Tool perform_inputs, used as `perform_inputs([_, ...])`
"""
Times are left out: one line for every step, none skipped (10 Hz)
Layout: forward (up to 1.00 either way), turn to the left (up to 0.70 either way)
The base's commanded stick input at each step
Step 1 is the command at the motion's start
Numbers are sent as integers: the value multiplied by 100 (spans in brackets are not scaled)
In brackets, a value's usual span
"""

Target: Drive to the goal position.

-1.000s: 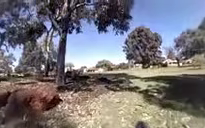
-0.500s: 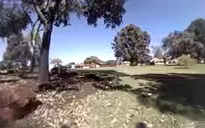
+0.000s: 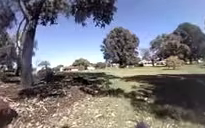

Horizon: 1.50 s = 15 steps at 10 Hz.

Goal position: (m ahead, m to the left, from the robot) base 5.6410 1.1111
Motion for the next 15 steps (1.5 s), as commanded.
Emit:
perform_inputs([70, -27])
perform_inputs([70, -27])
perform_inputs([70, -27])
perform_inputs([70, -27])
perform_inputs([70, -27])
perform_inputs([70, -27])
perform_inputs([70, -27])
perform_inputs([70, -27])
perform_inputs([70, -27])
perform_inputs([70, -27])
perform_inputs([70, -27])
perform_inputs([70, -27])
perform_inputs([70, -27])
perform_inputs([70, -27])
perform_inputs([70, -27])
